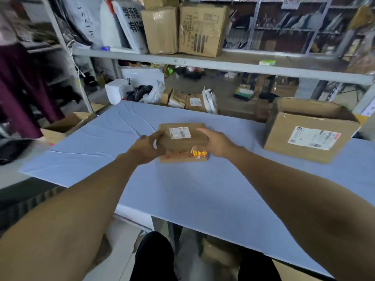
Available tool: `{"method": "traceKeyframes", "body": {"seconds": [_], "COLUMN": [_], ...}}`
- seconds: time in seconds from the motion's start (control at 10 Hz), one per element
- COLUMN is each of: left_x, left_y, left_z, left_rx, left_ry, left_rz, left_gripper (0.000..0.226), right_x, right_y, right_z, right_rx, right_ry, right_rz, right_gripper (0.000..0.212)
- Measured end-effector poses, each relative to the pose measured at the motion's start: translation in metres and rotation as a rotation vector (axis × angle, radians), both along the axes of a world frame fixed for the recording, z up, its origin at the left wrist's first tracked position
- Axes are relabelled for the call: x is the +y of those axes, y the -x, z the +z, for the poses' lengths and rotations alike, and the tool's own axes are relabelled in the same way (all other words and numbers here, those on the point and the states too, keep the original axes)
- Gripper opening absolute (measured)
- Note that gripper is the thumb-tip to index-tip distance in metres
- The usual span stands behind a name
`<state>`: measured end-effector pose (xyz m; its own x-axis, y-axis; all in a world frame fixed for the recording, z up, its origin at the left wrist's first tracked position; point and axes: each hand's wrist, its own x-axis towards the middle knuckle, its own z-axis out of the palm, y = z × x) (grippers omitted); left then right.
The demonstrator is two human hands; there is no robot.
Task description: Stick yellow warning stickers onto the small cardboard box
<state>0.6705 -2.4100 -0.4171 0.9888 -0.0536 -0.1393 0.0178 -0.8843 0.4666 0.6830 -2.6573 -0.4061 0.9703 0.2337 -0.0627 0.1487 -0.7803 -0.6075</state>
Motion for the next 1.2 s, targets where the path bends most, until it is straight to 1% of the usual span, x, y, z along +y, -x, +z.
{"method": "traceKeyframes", "body": {"seconds": [0.1,0.2,0.3,0.4,0.5,0.6,0.7,0.8,0.9,1.0,1.1,1.2], "left_x": [-0.006,-0.02,-0.041,-0.073,-0.106,-0.136,-0.155,-0.157,-0.157,-0.155,-0.144,-0.134], "left_y": [0.007,0.016,0.029,0.046,0.068,0.09,0.11,0.114,0.113,0.122,0.136,0.142], "left_z": [-0.006,-0.002,0.009,0.016,0.017,0.007,-0.013,-0.022,-0.014,-0.003,0.007,0.026], "left_rx": [-0.028,-0.076,-0.15,-0.194,-0.199,-0.182,-0.175,-0.187,-0.163,-0.087,-0.07,-0.158], "left_ry": [0.096,0.122,0.104,0.117,0.147,0.156,0.126,0.079,0.045,-0.046,-0.144,-0.169], "left_rz": [-0.067,-0.093,-0.129,-0.185,-0.253,-0.331,-0.391,-0.385,-0.41,-0.457,-0.464,-0.456], "left_gripper": [0.079,0.072,0.063,0.059,0.059,0.061,0.06,0.059,0.059,0.071,0.077,0.063], "right_x": [0.01,-0.004,-0.031,-0.063,-0.096,-0.122,-0.14,-0.141,-0.14,-0.14,-0.143,-0.146], "right_y": [0.006,0.025,0.056,0.09,0.128,0.167,0.196,0.202,0.202,0.21,0.223,0.225], "right_z": [-0.006,-0.004,0.002,0.008,0.009,-0.004,-0.029,-0.044,-0.037,-0.028,-0.015,0.007], "right_rx": [0.029,-0.079,-0.149,-0.179,-0.203,-0.217,-0.194,-0.183,-0.178,-0.125,-0.059,-0.155], "right_ry": [-0.001,-0.001,-0.058,-0.048,-0.042,-0.078,-0.059,-0.057,-0.01,0.153,0.224,0.192], "right_rz": [-0.048,-0.142,-0.234,-0.298,-0.403,-0.508,-0.564,-0.557,-0.538,-0.439,-0.445,-0.525], "right_gripper": [0.076,0.071,0.063,0.06,0.061,0.059,0.059,0.059,0.061,0.073,0.084,0.075]}}
